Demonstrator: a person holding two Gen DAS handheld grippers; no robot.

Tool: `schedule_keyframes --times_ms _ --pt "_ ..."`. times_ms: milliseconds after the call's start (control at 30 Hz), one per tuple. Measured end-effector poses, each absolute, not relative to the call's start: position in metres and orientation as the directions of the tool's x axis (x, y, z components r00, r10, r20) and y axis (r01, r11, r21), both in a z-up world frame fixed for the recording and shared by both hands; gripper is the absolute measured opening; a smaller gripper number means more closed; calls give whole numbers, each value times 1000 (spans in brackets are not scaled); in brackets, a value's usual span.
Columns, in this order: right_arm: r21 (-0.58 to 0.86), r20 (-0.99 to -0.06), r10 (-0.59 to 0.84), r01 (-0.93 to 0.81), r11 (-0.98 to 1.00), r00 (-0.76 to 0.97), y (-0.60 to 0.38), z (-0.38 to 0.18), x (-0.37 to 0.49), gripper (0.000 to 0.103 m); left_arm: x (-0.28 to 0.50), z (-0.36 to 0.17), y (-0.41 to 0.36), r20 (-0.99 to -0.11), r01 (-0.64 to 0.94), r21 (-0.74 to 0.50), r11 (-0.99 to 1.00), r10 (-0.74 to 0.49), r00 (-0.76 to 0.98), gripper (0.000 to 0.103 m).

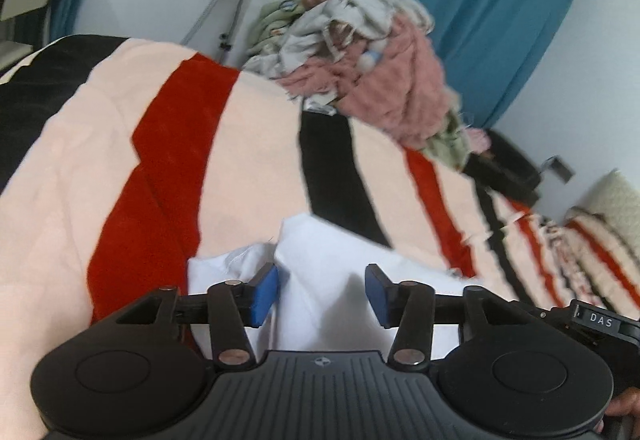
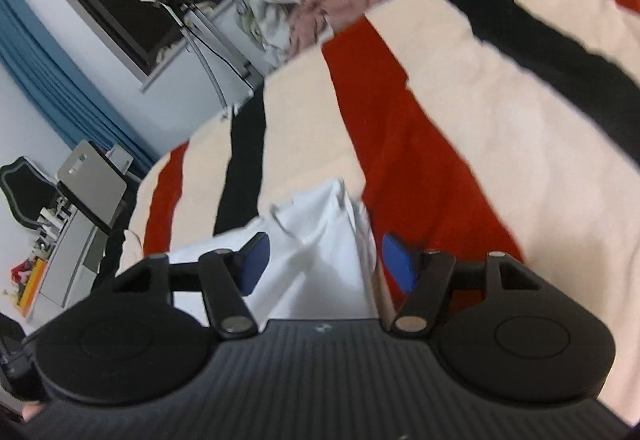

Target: Fold clothes

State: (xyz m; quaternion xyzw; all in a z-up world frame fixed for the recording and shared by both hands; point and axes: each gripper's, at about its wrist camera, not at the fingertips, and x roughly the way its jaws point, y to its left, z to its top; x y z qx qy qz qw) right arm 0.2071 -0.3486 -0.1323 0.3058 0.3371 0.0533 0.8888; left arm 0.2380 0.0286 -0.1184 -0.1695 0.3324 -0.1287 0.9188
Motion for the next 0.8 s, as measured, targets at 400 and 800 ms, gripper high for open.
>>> schedule_keyframes --times_ms 400,800 --pt "453 -473 209 33 891 856 -320 -122 199 9 198 -91 35 -452 86 -363 928 -256 854 5" --pt "440 -563 164 126 889 810 -316 -136 222 66 209 -110 39 -597 44 -264 964 -199 777 56"
